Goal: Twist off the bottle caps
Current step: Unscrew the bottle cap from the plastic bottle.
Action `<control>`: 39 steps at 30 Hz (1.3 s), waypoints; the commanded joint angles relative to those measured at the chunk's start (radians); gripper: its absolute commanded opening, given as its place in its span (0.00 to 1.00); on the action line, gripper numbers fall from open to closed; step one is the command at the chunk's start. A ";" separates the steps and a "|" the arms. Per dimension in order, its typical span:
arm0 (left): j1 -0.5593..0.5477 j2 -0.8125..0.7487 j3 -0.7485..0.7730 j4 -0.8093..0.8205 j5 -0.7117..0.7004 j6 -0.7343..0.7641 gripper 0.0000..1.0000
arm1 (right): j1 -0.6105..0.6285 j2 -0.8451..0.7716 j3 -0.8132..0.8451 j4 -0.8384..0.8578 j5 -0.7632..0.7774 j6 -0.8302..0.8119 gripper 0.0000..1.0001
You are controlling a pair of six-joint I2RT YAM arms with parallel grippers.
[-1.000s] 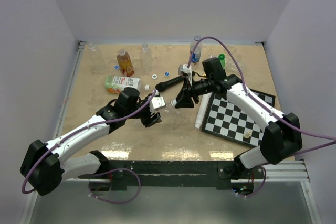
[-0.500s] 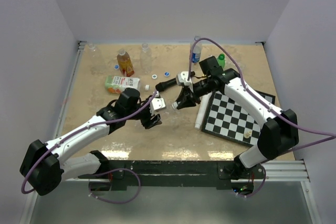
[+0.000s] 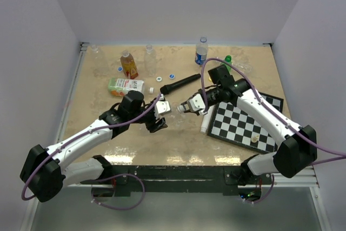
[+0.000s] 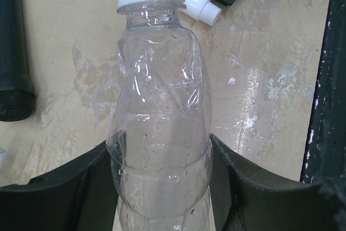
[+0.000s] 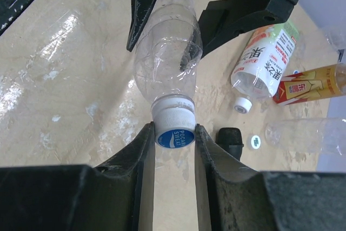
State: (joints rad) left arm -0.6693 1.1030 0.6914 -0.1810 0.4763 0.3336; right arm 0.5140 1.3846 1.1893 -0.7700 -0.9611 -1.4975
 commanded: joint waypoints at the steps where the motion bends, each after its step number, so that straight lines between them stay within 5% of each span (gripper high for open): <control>1: 0.013 -0.017 0.007 0.017 -0.024 -0.001 0.11 | -0.006 -0.039 -0.028 -0.034 -0.033 -0.044 0.08; 3: 0.011 -0.014 0.007 0.017 -0.024 -0.001 0.11 | -0.006 -0.045 -0.033 -0.019 -0.044 -0.012 0.16; 8: 0.011 -0.015 0.007 0.017 -0.024 -0.002 0.11 | -0.009 -0.064 -0.043 0.041 -0.057 0.132 0.54; 15: 0.013 -0.017 0.007 0.015 -0.027 -0.001 0.11 | -0.077 -0.140 -0.022 0.054 -0.022 0.308 0.73; 22: 0.013 -0.017 0.008 0.017 -0.025 -0.004 0.11 | -0.088 -0.183 -0.028 0.047 0.025 0.535 0.80; 29: 0.013 -0.015 0.008 0.017 -0.027 -0.004 0.11 | -0.091 -0.162 -0.054 0.147 -0.053 0.818 0.81; 35: 0.011 -0.022 0.008 0.015 -0.030 -0.004 0.11 | -0.091 -0.122 -0.095 0.355 -0.038 1.216 0.83; 39: 0.011 -0.020 0.010 0.015 -0.031 -0.004 0.11 | -0.091 -0.067 -0.089 0.382 -0.027 1.298 0.84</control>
State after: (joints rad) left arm -0.6613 1.1027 0.6914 -0.1894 0.4412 0.3325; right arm 0.4252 1.2812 1.0958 -0.4889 -0.9852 -0.4126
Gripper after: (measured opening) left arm 0.617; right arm 0.832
